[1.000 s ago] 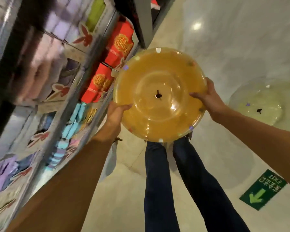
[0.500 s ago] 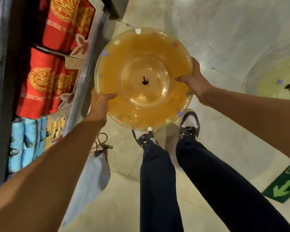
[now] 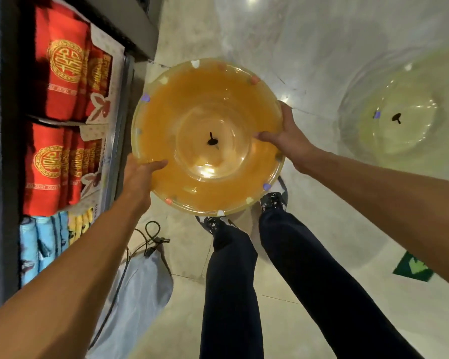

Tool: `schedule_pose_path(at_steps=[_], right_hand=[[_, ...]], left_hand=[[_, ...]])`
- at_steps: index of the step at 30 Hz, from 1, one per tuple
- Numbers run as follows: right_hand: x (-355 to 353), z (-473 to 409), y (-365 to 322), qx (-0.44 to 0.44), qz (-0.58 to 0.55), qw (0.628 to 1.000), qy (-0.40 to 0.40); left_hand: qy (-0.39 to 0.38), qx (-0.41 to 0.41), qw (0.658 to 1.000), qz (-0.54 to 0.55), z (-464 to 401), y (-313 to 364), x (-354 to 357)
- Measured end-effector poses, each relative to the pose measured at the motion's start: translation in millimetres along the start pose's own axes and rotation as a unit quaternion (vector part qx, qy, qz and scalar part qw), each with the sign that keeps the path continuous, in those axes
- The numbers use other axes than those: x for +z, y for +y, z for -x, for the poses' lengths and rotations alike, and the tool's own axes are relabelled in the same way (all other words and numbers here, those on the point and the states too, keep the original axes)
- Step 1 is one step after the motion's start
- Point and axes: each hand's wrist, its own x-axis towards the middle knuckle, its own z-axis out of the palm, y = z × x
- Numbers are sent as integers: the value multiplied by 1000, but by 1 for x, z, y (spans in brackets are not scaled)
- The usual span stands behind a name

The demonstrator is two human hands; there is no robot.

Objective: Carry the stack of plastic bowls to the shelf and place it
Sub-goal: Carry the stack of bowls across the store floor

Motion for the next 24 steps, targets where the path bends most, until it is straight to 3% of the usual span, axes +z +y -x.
schedule_pose_path(at_steps=[7, 15, 19, 24], right_hand=[[-90, 156, -37, 16, -97, 990, 96], [-205, 336, -50, 17, -237, 949, 208], [-258, 394, -37, 20, -303, 920, 250], [-316, 426, -18, 8, -351, 891, 287]], left_hand=[[-73, 72, 990, -99, 149, 113, 43], [-220, 165, 935, -224, 361, 224, 139], [-270, 202, 895, -291, 437, 245, 196], [-287, 210, 882, -309, 490, 249, 284]])
